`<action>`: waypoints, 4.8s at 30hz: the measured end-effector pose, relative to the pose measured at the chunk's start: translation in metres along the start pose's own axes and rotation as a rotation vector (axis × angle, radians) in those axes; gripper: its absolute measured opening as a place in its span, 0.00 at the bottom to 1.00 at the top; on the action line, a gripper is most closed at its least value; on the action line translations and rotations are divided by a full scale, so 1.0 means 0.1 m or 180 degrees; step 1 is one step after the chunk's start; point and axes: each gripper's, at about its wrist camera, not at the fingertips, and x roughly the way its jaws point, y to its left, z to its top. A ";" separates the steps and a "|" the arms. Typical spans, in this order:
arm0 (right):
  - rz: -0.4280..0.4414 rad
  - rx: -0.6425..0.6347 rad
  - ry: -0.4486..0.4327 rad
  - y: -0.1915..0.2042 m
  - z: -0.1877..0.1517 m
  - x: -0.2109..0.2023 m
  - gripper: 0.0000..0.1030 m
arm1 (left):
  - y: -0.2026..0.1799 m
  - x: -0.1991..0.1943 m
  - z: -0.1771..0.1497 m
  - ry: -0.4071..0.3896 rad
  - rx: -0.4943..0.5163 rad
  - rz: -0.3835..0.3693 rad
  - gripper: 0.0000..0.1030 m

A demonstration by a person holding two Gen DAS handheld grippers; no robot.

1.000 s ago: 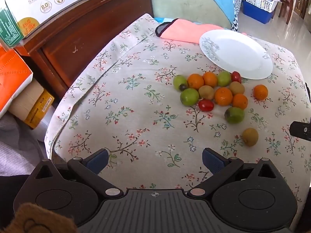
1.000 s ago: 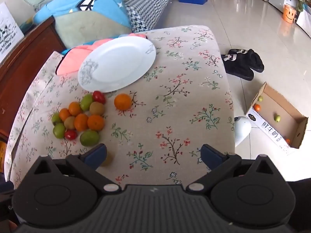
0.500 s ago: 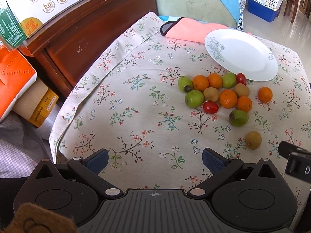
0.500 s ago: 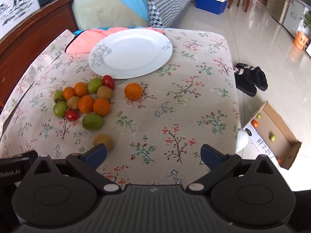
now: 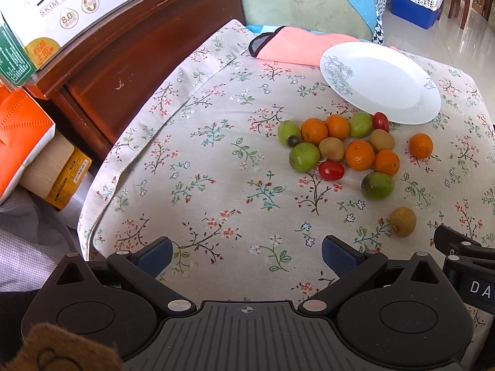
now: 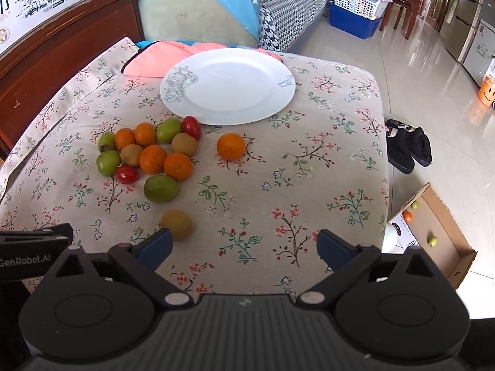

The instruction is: Organize fruits

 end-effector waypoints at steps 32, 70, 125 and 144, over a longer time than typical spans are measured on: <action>-0.0010 0.0015 -0.0075 0.04 -0.01 0.01 0.89 | -0.13 -0.02 0.03 -0.0114 0.0211 0.0051 1.00; 0.0688 0.0061 -0.0268 0.00 -0.22 0.09 0.46 | 0.34 0.42 0.54 -0.0482 0.0424 -0.0751 0.96; 0.0741 0.0212 -0.0233 0.15 -0.17 0.36 0.25 | 0.11 0.83 0.51 -0.0324 0.0072 -0.1243 0.27; 0.0814 0.0436 -0.0266 0.05 -0.12 0.33 0.25 | 0.21 0.56 0.53 -0.0609 -0.0025 -0.1317 0.27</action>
